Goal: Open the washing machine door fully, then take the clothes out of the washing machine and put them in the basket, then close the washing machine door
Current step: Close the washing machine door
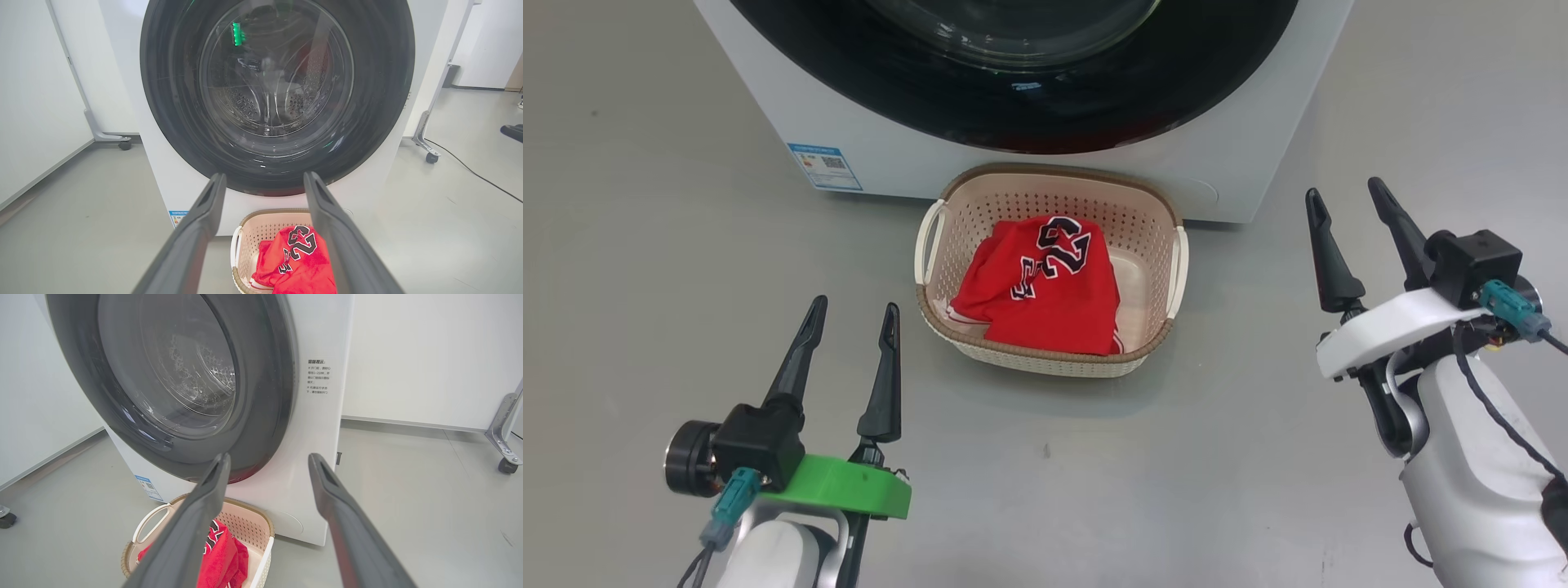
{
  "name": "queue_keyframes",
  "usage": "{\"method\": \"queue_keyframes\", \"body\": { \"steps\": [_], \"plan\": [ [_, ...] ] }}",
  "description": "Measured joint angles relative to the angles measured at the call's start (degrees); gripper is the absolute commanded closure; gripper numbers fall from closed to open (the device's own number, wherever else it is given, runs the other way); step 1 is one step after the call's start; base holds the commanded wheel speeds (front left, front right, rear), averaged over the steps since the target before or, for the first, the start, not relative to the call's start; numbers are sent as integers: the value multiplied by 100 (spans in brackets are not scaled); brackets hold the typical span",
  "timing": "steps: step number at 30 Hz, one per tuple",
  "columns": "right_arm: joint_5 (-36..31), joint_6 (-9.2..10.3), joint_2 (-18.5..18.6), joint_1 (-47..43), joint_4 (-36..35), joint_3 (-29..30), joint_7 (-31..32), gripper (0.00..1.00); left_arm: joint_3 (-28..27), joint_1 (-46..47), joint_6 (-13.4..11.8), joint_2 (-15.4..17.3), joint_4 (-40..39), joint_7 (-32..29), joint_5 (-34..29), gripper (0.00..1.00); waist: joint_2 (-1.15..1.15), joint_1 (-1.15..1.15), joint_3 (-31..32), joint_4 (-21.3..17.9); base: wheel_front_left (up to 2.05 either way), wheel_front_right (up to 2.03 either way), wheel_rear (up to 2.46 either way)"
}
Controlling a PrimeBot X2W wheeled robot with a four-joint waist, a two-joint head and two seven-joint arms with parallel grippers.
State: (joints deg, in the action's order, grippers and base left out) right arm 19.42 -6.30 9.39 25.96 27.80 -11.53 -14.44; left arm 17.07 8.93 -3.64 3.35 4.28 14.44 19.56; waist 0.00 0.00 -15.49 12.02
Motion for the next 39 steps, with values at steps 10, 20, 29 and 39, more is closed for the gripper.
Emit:
{"method": "queue_keyframes", "body": {
  "steps": [10, 20, 29, 39],
  "plan": [
    [-2, 214, -201, -1026, -536, 137, 0, 0, 22, -241, 91, 86, 277, 0, -1, 0, 0, 0, 413, -310, 0, 0, 0],
    [-67, 356, -255, -1832, -1020, 169, 0, 0, 16, -503, 99, 126, 419, 0, 4, 0, 0, 0, 826, -580, 0, 0, 0],
    [-116, 550, -277, -2420, -1401, 240, 0, 0, 5, -628, 101, 136, 423, 0, 29, 0, 0, 0, 1089, -776, 0, 0, 0],
    [-148, 648, -320, -2820, -1688, 256, 0, 0, -2, -787, 126, 160, 446, 0, 46, 0, 0, -1, 1265, -925, 0, 0, 0]
  ]
}}
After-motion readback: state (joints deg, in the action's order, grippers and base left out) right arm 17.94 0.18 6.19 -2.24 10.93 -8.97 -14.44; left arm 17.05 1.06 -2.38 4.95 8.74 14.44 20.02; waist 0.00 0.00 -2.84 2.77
